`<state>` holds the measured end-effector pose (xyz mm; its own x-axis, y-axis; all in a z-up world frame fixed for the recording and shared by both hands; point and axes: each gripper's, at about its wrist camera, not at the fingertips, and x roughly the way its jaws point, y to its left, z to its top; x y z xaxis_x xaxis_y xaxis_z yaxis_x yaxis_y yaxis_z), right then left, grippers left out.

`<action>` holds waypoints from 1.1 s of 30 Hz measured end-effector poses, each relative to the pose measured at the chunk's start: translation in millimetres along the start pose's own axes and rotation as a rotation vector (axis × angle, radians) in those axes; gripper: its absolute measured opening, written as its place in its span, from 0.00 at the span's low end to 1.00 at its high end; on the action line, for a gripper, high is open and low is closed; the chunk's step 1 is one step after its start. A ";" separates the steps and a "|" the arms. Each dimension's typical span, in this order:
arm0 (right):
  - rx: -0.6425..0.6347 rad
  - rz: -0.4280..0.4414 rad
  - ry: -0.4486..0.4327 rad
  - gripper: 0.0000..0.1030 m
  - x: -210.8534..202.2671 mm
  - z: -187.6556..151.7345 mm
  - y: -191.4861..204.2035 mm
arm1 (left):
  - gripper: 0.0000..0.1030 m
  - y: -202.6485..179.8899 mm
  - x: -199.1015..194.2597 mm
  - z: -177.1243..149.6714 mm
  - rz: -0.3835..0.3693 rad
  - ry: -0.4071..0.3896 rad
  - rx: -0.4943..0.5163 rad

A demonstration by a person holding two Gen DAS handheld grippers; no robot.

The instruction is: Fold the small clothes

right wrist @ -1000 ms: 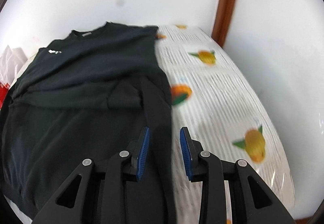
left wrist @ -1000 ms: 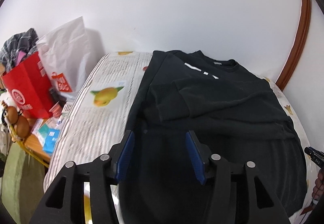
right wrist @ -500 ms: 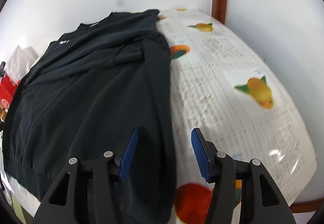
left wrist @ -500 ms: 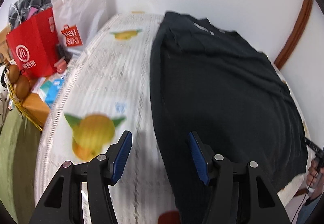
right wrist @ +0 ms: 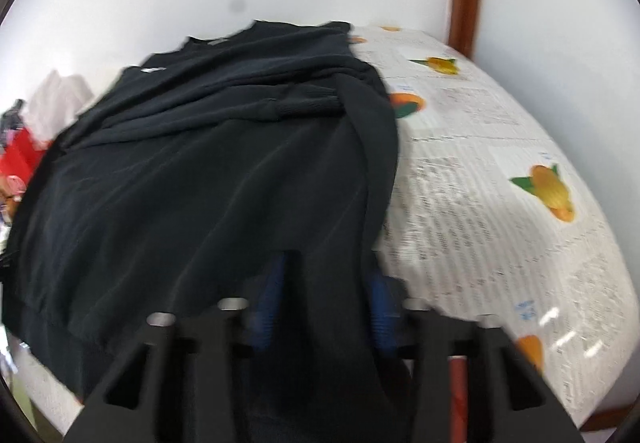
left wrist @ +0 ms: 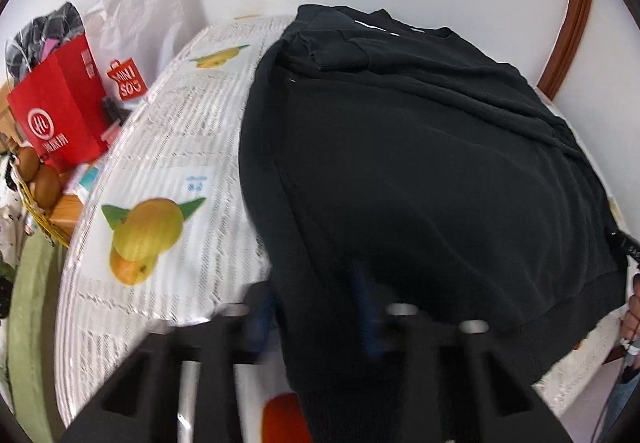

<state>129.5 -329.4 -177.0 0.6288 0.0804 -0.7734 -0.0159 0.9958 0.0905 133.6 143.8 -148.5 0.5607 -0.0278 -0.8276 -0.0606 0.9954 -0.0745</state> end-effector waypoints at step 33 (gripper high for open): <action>0.144 0.174 -0.241 0.09 -63.9 114.9 -18.6 | 0.07 3.7 -61.9 123.8 -0.129 -0.245 -0.061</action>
<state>178.9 -358.1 -57.1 0.7927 0.2191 -0.5689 -0.0406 0.9501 0.3093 201.0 160.5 -28.6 0.7497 -0.1239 -0.6501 -0.0205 0.9775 -0.2100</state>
